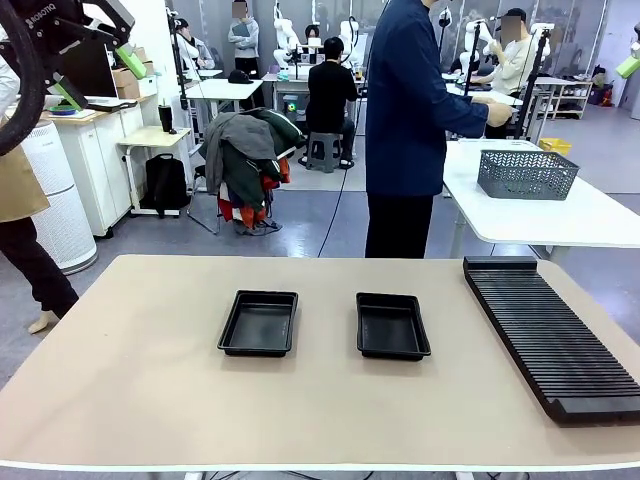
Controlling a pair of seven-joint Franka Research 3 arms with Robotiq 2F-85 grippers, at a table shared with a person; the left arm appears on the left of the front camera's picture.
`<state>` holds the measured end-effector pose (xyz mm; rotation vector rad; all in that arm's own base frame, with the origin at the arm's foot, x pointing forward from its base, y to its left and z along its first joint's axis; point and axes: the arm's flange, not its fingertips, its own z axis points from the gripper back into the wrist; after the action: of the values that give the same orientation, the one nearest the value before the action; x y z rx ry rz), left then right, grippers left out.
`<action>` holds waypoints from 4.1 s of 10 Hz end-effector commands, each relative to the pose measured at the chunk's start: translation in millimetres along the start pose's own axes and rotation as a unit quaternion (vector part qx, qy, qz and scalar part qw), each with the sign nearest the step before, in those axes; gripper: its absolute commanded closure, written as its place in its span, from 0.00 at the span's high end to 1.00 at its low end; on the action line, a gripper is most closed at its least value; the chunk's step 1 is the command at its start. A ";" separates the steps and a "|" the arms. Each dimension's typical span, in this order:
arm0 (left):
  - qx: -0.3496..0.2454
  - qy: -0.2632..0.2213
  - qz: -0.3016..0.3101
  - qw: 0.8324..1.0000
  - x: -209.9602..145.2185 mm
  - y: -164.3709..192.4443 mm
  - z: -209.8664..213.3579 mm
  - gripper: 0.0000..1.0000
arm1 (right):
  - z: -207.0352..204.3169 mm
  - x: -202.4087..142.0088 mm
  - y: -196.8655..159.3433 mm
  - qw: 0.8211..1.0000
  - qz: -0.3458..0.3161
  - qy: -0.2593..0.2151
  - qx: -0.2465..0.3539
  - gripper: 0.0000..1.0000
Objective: Inspect and transfer BCBs to ESD trays.
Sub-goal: Pick up the Blank PCB from the PCB Rack and place it in the left ESD tray.
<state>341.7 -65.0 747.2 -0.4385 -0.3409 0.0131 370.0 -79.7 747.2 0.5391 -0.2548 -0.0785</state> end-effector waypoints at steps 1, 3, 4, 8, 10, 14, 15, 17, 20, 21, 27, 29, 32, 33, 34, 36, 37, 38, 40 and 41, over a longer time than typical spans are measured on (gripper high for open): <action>0.009 0.011 0.004 1.000 0.1 -3.2 0.4 1.00 | 3.1 -5.4 6.2 1.000 -0.011 0.006 -0.015 1.00; 0.009 0.010 0.004 1.000 -0.1 -2.9 1.3 1.00 | 5.8 -5.5 6.7 1.000 -0.014 0.003 -0.018 1.00; 0.010 0.011 0.006 1.000 -0.4 -2.0 2.3 1.00 | 4.8 -3.7 4.8 1.000 -0.018 0.004 -0.013 1.00; 0.029 0.014 0.008 0.999 -3.1 -4.0 4.7 1.00 | 3.5 -2.3 3.5 1.000 0.001 -0.003 -0.005 1.00; 0.029 0.014 0.008 0.999 -2.0 -4.5 5.4 1.00 | 3.5 -2.3 3.5 1.000 0.001 -0.003 -0.005 1.00; 0.014 0.008 -0.005 1.000 -2.7 -1.4 1.1 1.00 | 3.5 -2.3 3.5 1.000 0.001 -0.003 -0.005 1.00; 0.014 0.008 -0.005 1.000 -2.7 -1.4 1.1 1.00 | 3.5 -2.3 3.5 1.000 0.001 -0.003 -0.005 1.00; 0.014 0.008 -0.005 1.000 -2.7 -1.4 1.1 1.00 | 3.5 -2.3 3.5 1.000 0.001 -0.003 -0.005 1.00; 0.014 0.008 -0.005 1.000 -2.7 -1.4 1.1 1.00 | 3.5 -2.3 3.5 1.000 0.001 -0.003 -0.005 1.00; 0.014 0.008 -0.005 1.000 -2.7 -1.4 1.1 1.00 | 3.5 -2.3 3.5 1.000 0.001 -0.003 -0.005 1.00; 0.014 0.008 -0.005 1.000 -2.7 -1.4 1.1 1.00 | 3.5 -2.3 3.5 1.000 0.001 -0.003 -0.005 1.00; 0.014 0.008 -0.005 1.000 -2.7 -1.4 1.1 1.00 | 3.5 -2.3 3.5 1.000 0.001 -0.003 -0.005 1.00; 0.014 0.008 -0.005 1.000 -2.7 -1.4 1.1 1.00 | 3.5 -2.3 3.5 1.000 0.001 -0.003 -0.005 1.00; 0.014 0.008 -0.005 1.000 -2.7 -1.4 1.1 1.00 | 3.5 -2.3 3.5 1.000 0.001 -0.003 -0.005 1.00; 0.014 0.008 -0.005 1.000 -2.7 -1.4 1.1 1.00 | 3.5 -2.3 3.5 1.000 0.001 -0.003 -0.005 1.00; 0.014 0.008 -0.005 1.000 -2.7 -1.4 1.1 1.00 | 3.5 -2.3 3.5 1.000 0.001 -0.003 -0.005 1.00; 0.014 0.008 -0.005 1.000 -2.7 -1.4 1.1 1.00 | 3.5 -2.3 3.5 1.000 0.001 -0.003 -0.005 1.00; 0.014 0.008 -0.005 1.000 -2.7 -1.4 1.1 1.00 | 3.5 -2.3 3.5 1.000 0.001 -0.003 -0.005 1.00; 0.014 0.008 -0.005 1.000 -2.7 -1.4 1.1 1.00 | 3.5 -2.3 3.5 1.000 0.001 -0.003 -0.005 1.00; 0.014 0.008 -0.005 1.000 -2.7 -1.4 1.1 1.00 | 3.5 -2.3 3.5 1.000 0.001 -0.003 -0.005 1.00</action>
<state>338.2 -66.1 749.4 -0.4073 -0.3281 0.0025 367.8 -78.4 750.4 0.5297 -0.2594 -0.0799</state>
